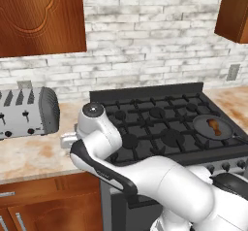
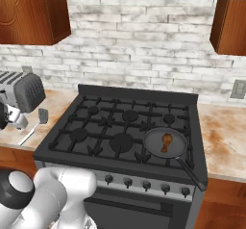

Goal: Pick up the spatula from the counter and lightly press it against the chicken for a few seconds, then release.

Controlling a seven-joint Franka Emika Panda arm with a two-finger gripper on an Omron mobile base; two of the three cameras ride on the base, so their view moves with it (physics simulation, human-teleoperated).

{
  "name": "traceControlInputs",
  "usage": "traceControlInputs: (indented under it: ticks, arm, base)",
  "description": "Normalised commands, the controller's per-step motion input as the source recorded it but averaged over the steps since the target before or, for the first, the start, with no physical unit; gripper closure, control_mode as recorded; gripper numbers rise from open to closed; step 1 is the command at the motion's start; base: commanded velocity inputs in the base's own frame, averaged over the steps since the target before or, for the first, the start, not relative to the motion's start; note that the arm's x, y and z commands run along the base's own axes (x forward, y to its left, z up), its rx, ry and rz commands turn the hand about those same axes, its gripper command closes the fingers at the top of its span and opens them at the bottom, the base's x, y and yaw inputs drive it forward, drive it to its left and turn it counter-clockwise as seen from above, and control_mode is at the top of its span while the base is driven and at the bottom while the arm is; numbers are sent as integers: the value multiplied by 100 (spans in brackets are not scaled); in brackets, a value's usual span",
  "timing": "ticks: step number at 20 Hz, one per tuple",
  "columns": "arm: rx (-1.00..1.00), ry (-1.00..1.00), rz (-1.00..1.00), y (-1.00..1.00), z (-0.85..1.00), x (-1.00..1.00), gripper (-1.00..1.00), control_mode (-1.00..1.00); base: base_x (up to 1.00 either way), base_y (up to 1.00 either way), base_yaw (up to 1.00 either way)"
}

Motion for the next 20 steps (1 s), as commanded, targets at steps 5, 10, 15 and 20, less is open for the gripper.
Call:
traceControlInputs:
  ticks: [5, 10, 15, 20]
  arm:
    - [4, 3, -8, 1, -16, 12, -100, -100]
    - [6, 7, -6, 0, -16, 19, -100, -100]
    - [3, 3, -1, 10, -4, 18, -100, -100]
    - [-2, 0, -1, 11, -13, 7, -100, -100]
  base:
    - [0, 0, 0]
    - [0, 0, 0]
    - [0, 0, 0]
    - [0, 0, 0]
